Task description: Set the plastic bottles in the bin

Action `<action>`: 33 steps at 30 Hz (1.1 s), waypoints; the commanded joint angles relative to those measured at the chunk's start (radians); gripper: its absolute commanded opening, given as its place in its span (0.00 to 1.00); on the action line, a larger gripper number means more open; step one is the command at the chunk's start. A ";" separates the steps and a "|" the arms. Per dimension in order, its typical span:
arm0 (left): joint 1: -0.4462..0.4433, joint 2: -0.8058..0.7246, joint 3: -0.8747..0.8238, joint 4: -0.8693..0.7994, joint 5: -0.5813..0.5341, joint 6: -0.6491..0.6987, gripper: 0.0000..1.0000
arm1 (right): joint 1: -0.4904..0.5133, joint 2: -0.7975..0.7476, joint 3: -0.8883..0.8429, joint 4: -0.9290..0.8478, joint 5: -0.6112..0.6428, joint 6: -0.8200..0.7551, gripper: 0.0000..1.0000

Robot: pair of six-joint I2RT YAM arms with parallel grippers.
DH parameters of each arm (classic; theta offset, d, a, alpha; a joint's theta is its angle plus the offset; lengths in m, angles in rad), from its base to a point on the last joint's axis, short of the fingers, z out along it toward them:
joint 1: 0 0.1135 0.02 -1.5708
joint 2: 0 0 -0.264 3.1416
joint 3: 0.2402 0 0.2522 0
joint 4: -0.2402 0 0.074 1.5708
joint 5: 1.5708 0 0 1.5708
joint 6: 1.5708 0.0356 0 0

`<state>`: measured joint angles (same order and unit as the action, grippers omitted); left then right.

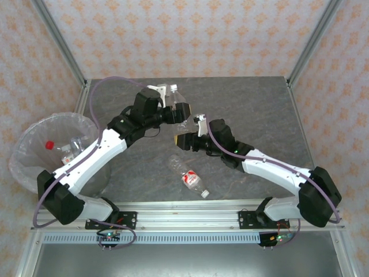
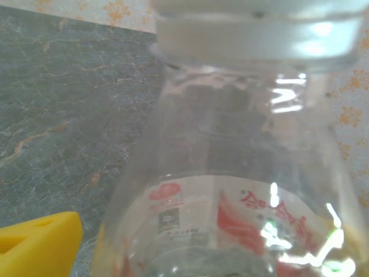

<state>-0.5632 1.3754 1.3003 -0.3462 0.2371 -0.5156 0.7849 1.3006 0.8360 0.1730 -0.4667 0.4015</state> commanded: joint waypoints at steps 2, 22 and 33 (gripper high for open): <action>-0.009 0.023 0.040 0.021 -0.017 0.011 0.85 | 0.008 0.010 0.037 0.095 -0.036 0.021 0.42; -0.015 0.007 0.036 -0.001 -0.084 0.040 0.57 | 0.008 0.024 0.034 0.135 -0.054 0.027 0.56; -0.014 -0.037 0.031 -0.013 -0.148 0.037 0.57 | 0.008 -0.019 -0.008 0.122 -0.026 -0.057 0.78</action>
<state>-0.5747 1.3830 1.3231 -0.3496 0.1532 -0.4965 0.7849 1.3327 0.8448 0.2558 -0.4969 0.4026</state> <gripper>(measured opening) 0.566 0.775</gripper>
